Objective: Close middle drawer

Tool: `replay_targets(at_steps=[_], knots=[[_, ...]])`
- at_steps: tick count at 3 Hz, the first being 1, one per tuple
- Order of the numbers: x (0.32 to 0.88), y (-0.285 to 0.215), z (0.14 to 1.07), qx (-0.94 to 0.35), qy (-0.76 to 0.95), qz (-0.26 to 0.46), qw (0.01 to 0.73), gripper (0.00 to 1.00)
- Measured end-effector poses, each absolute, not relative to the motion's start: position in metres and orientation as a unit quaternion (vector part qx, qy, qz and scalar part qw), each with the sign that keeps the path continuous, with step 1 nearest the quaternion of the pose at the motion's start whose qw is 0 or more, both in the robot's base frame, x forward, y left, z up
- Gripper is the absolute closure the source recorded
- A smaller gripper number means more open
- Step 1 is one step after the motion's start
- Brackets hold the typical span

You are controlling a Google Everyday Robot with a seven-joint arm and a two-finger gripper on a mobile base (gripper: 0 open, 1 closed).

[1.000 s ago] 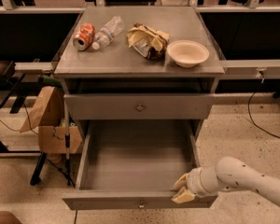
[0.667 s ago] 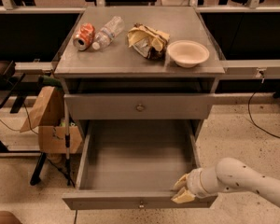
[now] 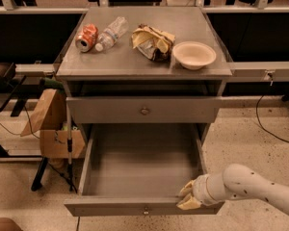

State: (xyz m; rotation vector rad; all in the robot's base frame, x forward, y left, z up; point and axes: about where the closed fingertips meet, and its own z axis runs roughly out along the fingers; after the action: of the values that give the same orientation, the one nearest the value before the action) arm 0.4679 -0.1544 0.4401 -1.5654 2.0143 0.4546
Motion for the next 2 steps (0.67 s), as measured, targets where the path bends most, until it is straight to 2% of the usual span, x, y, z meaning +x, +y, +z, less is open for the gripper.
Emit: replay_targets(at_steps=[2], knots=[[0.4690, -0.1524, 0.4432, -0.582, 0.747, 0.164, 0.276, 0.35]])
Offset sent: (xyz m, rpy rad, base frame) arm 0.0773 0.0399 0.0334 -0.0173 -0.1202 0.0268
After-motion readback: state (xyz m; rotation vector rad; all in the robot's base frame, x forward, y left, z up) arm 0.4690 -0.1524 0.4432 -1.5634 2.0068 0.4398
